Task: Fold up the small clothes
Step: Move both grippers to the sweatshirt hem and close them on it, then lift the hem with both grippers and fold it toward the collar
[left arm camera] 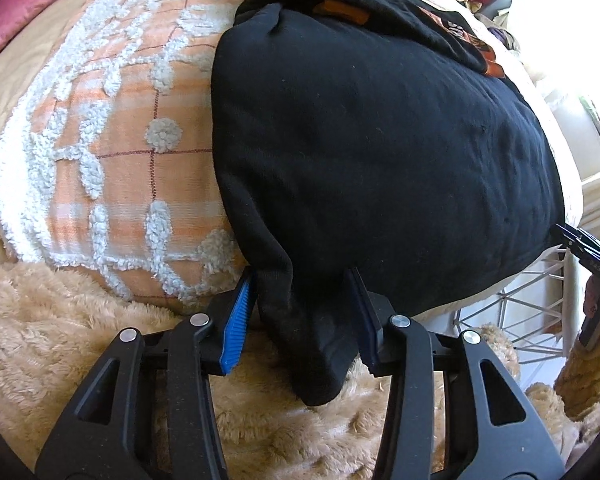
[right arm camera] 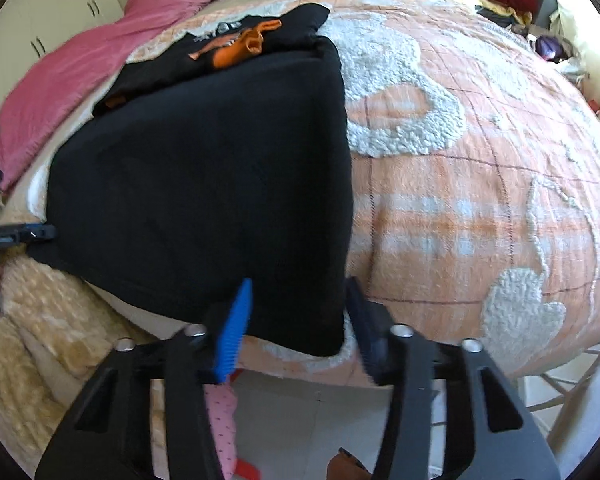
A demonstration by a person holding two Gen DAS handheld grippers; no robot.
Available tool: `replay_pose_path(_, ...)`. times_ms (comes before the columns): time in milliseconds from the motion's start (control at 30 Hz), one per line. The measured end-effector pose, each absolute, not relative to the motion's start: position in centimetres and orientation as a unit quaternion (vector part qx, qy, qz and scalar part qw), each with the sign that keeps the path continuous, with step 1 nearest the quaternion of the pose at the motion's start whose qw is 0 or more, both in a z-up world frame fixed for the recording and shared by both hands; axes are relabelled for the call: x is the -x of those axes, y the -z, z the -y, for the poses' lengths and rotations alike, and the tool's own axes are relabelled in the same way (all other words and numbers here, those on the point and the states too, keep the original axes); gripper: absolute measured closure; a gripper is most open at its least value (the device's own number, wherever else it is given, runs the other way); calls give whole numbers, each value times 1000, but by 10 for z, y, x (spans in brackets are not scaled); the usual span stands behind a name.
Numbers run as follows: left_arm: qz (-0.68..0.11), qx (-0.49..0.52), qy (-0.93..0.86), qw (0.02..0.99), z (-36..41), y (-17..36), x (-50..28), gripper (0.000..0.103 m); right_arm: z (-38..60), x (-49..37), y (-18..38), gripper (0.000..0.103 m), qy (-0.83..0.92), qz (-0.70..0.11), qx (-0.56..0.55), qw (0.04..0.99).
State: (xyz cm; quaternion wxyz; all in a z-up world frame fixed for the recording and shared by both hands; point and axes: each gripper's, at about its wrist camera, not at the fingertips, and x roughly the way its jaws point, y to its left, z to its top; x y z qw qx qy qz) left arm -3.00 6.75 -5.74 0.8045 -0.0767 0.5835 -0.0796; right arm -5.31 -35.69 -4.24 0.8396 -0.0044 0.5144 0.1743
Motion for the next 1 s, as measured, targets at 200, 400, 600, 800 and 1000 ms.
replay_pose_path(200, -582, 85, 93, 803, -65, 57, 31, 96, 351, 60, 23, 94, -195, -479, 14, 856)
replay_pose_path(400, -559, 115, 111, 814, -75, 41, 34, 100, 356, 52, -7, 94, -212, -425, -23, 880)
replay_pose_path(600, -510, 165, 133, 834, -89, 5, 34, 101, 365, 40, -35, 94, -222, -380, -68, 895)
replay_pose_path(800, -458, 193, 139, 857, -109, -34, 32, 101, 380, 33, -62, 94, -210, -336, -110, 912)
replay_pose_path(1000, -427, 216, 135, 868, -126, -56, 21, 101, 390, 24, -83, 95, -197, -303, -131, 923)
